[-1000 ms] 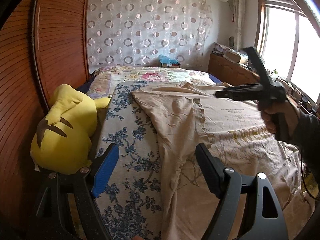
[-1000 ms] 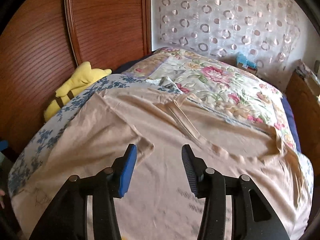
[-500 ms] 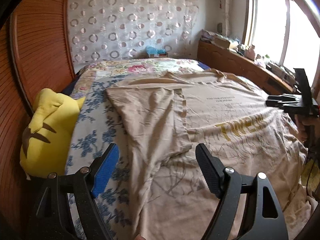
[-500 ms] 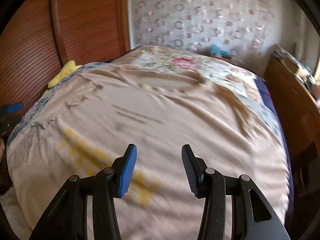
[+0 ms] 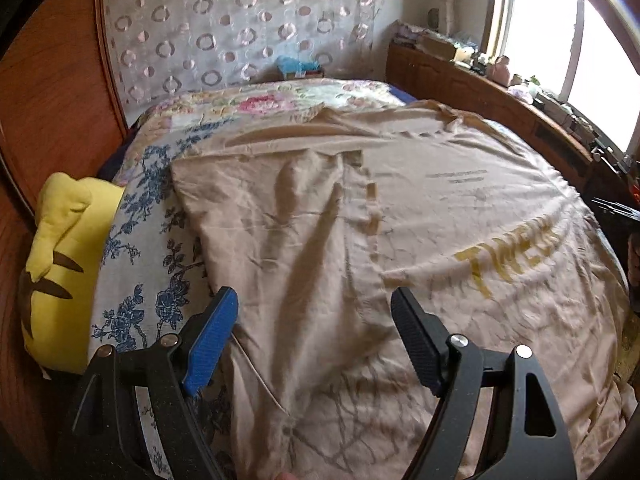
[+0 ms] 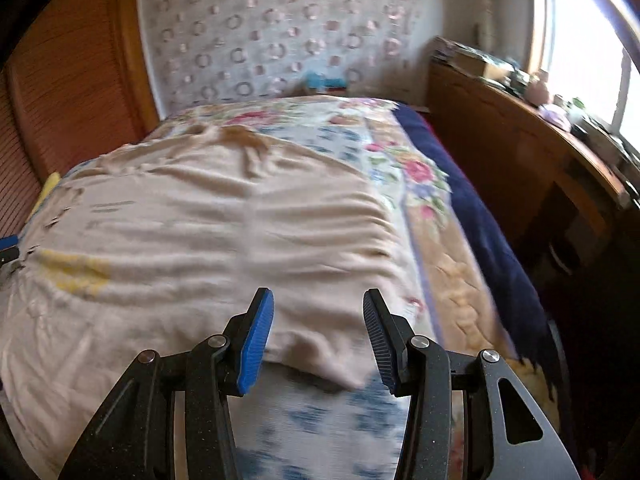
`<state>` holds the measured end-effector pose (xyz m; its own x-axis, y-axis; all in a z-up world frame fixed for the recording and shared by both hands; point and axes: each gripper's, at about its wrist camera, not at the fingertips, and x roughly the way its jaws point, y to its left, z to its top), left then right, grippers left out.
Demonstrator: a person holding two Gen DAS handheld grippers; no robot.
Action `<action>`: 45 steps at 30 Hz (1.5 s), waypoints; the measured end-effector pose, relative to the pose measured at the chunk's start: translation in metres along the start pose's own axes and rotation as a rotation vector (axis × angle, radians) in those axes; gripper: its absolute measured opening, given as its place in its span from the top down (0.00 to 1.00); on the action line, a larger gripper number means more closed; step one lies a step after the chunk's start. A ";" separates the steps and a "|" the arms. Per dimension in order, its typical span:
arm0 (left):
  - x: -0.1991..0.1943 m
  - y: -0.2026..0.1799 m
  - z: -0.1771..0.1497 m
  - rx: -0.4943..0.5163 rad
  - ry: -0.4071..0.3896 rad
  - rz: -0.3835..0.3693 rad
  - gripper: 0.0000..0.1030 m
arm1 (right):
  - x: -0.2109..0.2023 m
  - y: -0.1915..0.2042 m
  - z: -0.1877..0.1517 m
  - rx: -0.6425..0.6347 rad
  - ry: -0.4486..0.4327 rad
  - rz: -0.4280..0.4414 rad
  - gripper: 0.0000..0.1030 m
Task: Fold small clothes
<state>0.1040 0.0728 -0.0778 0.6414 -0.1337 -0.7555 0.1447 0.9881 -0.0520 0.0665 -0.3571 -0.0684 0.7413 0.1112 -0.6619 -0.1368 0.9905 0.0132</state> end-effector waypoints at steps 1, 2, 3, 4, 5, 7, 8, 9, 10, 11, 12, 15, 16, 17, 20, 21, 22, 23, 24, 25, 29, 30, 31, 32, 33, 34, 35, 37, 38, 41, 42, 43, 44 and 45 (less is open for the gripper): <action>0.003 0.001 0.000 -0.004 0.011 0.005 0.23 | 0.000 -0.003 -0.001 0.012 0.006 -0.007 0.53; 0.006 0.001 0.000 -0.006 0.022 0.010 0.23 | -0.001 -0.004 -0.002 0.022 0.013 -0.011 0.53; 0.008 0.001 0.000 -0.005 0.029 0.012 0.23 | -0.002 -0.007 -0.003 0.027 0.019 -0.017 0.53; 0.010 0.001 0.001 -0.004 0.036 0.014 0.23 | -0.004 -0.008 -0.004 0.030 0.022 -0.022 0.53; 0.010 0.000 0.001 0.000 0.036 0.015 0.23 | -0.002 0.000 0.003 0.029 0.031 -0.024 0.53; 0.012 -0.001 0.003 0.009 0.040 0.018 0.23 | -0.002 -0.003 0.005 0.031 0.044 -0.028 0.53; 0.013 -0.002 0.004 0.014 0.043 0.015 0.21 | -0.002 -0.003 0.005 0.033 0.050 -0.024 0.53; 0.014 -0.004 0.004 0.021 0.045 0.015 0.20 | -0.002 -0.003 0.005 0.032 0.055 -0.020 0.53; 0.015 -0.004 0.005 0.026 0.047 0.013 0.19 | -0.002 0.000 0.008 0.031 0.059 -0.017 0.53; 0.017 -0.004 0.006 0.030 0.054 -0.005 0.08 | -0.004 0.001 0.013 0.029 0.064 -0.012 0.53; 0.019 -0.007 0.006 0.045 0.066 -0.024 0.00 | -0.005 0.002 0.010 0.025 0.069 -0.010 0.53; 0.023 -0.015 0.007 0.088 0.081 0.012 0.00 | 0.000 0.001 0.018 0.025 0.071 -0.006 0.53; 0.024 -0.015 0.008 0.085 0.081 0.011 0.00 | 0.007 -0.004 0.025 0.026 0.074 -0.002 0.53; 0.024 -0.014 0.008 0.084 0.081 0.010 0.00 | 0.008 -0.005 0.026 0.029 0.075 0.002 0.53; 0.023 -0.012 0.008 0.085 0.081 0.012 0.00 | 0.018 -0.007 0.030 0.023 0.075 0.010 0.56; 0.023 -0.012 0.008 0.084 0.081 0.010 0.00 | 0.019 -0.006 0.030 0.018 0.074 0.020 0.63; 0.023 -0.012 0.008 0.084 0.081 0.010 0.00 | 0.019 -0.005 0.029 0.010 0.073 0.031 0.64; 0.023 -0.012 0.008 0.084 0.081 0.010 0.00 | 0.018 -0.003 0.029 -0.004 0.070 0.020 0.67; 0.023 -0.012 0.008 0.084 0.081 0.010 0.00 | 0.018 0.000 0.028 -0.025 0.066 0.004 0.78; 0.024 -0.013 0.008 0.085 0.081 0.011 0.00 | 0.017 0.003 0.028 -0.052 0.063 -0.002 0.85; 0.023 -0.013 0.008 0.084 0.081 0.012 0.00 | 0.016 0.014 0.026 -0.112 0.065 -0.005 0.95; 0.023 -0.012 0.008 0.085 0.081 0.013 0.00 | 0.016 0.015 0.026 -0.121 0.063 -0.010 0.95; 0.023 -0.012 0.008 0.084 0.081 0.013 0.00 | 0.015 0.016 0.028 -0.123 0.056 -0.012 0.95; 0.023 -0.012 0.008 0.083 0.081 0.014 0.00 | 0.013 0.016 0.030 -0.122 0.043 -0.010 0.95; 0.023 -0.011 0.008 0.083 0.081 0.013 0.00 | 0.010 0.017 0.034 -0.119 0.022 -0.005 0.95; 0.023 -0.012 0.008 0.083 0.081 0.014 0.00 | 0.006 0.019 0.038 -0.116 -0.003 0.004 0.95; 0.022 -0.011 0.008 0.081 0.081 0.016 0.00 | 0.002 0.023 0.042 -0.115 -0.026 0.015 0.95; 0.020 -0.010 0.008 0.072 0.076 0.031 0.00 | -0.007 0.034 0.050 -0.121 -0.071 0.050 0.95; 0.017 -0.011 0.006 0.069 0.065 0.039 0.00 | -0.010 0.041 0.053 -0.129 -0.087 0.069 0.95; 0.001 -0.008 0.007 0.035 0.001 0.041 0.00 | -0.014 0.066 0.054 -0.171 -0.100 0.127 0.95; -0.004 -0.007 0.007 0.024 -0.017 0.036 0.00 | -0.013 0.073 0.052 -0.181 -0.095 0.147 0.95; -0.010 -0.007 0.007 0.014 -0.037 0.032 0.00 | -0.011 0.080 0.049 -0.190 -0.086 0.171 0.95; -0.019 -0.008 0.008 0.009 -0.062 0.031 0.00 | -0.008 0.086 0.046 -0.194 -0.073 0.192 0.95; -0.024 -0.010 0.008 0.007 -0.082 0.032 0.00 | -0.005 0.090 0.043 -0.194 -0.057 0.211 0.95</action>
<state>0.0931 0.0657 -0.0536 0.7052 -0.1078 -0.7008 0.1280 0.9915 -0.0237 0.0789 -0.2653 -0.0322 0.7183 0.3228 -0.6163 -0.4110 0.9116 -0.0016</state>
